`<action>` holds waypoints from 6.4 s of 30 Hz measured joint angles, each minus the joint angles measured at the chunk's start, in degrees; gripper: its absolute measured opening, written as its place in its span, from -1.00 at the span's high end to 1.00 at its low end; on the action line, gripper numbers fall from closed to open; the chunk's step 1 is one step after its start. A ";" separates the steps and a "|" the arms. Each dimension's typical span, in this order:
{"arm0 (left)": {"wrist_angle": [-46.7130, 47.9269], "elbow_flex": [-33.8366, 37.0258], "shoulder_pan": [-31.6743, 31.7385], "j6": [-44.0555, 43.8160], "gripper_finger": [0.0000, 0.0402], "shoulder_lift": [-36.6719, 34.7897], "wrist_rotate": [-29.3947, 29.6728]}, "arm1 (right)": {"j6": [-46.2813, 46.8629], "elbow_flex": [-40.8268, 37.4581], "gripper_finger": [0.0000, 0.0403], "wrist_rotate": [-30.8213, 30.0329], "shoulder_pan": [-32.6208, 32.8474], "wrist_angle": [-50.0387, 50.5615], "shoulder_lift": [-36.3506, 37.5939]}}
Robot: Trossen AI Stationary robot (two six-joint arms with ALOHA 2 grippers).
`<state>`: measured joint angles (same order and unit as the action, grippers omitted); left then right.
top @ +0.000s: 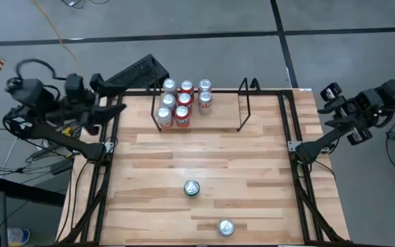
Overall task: Place canned beverage on shelf
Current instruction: Put the silver soda can on the shelf aligned with the other silver soda cans
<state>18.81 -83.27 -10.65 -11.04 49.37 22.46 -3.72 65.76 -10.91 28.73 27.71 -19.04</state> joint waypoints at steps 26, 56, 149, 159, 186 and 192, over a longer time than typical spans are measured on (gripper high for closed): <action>-8.53 28.94 -0.02 -8.42 -0.61 -8.74 9.73 | 3.16 -33.80 0.30 -22.13 -1.63 -17.71 18.46; -9.40 45.33 0.02 -48.16 -0.61 0.94 12.61 | 24.46 -39.48 0.30 -23.93 -4.09 -0.46 18.29; -10.03 45.42 -18.57 -19.45 -0.44 -7.96 21.06 | 12.74 -53.88 0.45 -22.72 -4.52 -26.87 18.68; -31.55 65.98 -20.15 -30.60 -0.42 -21.31 11.14 | 15.90 -53.88 0.45 -23.76 -4.52 -26.86 18.68; -56.91 76.86 -20.07 -49.70 -0.42 -17.14 14.07 | 15.74 -53.88 0.45 -23.51 -4.52 -34.95 18.68; -63.44 76.85 -20.07 -31.09 -0.42 -17.16 13.48 | 11.33 -53.88 0.45 -18.28 -4.50 -41.69 18.83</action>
<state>-44.62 -6.42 -30.72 -42.13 32.21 35.94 7.61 11.88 -29.19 24.23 -13.98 -0.21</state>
